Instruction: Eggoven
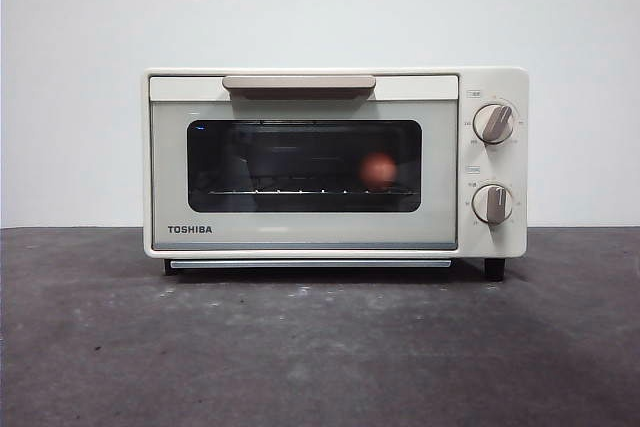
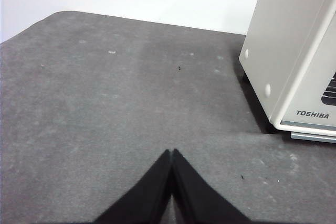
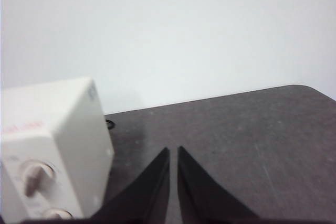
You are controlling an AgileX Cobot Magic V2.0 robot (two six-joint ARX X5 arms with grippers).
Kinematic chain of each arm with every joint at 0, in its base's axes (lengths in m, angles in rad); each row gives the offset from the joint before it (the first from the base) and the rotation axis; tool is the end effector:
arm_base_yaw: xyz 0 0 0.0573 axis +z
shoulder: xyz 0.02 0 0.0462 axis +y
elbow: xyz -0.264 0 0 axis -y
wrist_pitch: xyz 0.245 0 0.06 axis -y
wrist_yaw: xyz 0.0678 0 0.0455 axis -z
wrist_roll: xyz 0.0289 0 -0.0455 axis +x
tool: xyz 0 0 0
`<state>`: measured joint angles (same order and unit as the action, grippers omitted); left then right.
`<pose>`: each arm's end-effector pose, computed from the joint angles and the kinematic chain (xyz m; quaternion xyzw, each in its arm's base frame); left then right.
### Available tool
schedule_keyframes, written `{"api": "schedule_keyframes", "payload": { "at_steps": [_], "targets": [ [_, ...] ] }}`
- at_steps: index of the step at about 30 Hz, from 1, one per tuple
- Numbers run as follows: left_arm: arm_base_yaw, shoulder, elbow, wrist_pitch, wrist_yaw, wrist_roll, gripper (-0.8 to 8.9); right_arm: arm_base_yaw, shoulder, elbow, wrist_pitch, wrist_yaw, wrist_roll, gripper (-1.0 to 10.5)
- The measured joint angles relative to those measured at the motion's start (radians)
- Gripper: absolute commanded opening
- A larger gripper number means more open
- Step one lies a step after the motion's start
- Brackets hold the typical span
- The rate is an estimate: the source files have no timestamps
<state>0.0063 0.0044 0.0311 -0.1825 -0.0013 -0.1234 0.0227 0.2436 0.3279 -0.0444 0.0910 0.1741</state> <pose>0.0948 0.0006 0.1562 -0.0617 0.0774 0.0086 0.9951 0.0994 -0.0004 0.2514 0.0880 -0.0228 -0.0323 0.9953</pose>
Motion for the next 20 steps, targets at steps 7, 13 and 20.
{"api": "schedule_keyframes", "payload": {
  "at_steps": [7,13,20],
  "targets": [
    [0.0,0.0,0.0,0.0,0.0,0.0,0.08,-0.029,-0.138,-0.205,0.043,-0.04,-0.04,0.0],
    [0.0,0.0,0.0,0.0,0.0,0.0,0.08,-0.029,-0.208,-0.303,0.045,-0.051,-0.047,0.0],
    [0.0,0.0,0.0,0.0,0.0,0.0,0.08,-0.029,-0.238,-0.312,-0.077,-0.074,-0.066,0.0]
  ]
}}
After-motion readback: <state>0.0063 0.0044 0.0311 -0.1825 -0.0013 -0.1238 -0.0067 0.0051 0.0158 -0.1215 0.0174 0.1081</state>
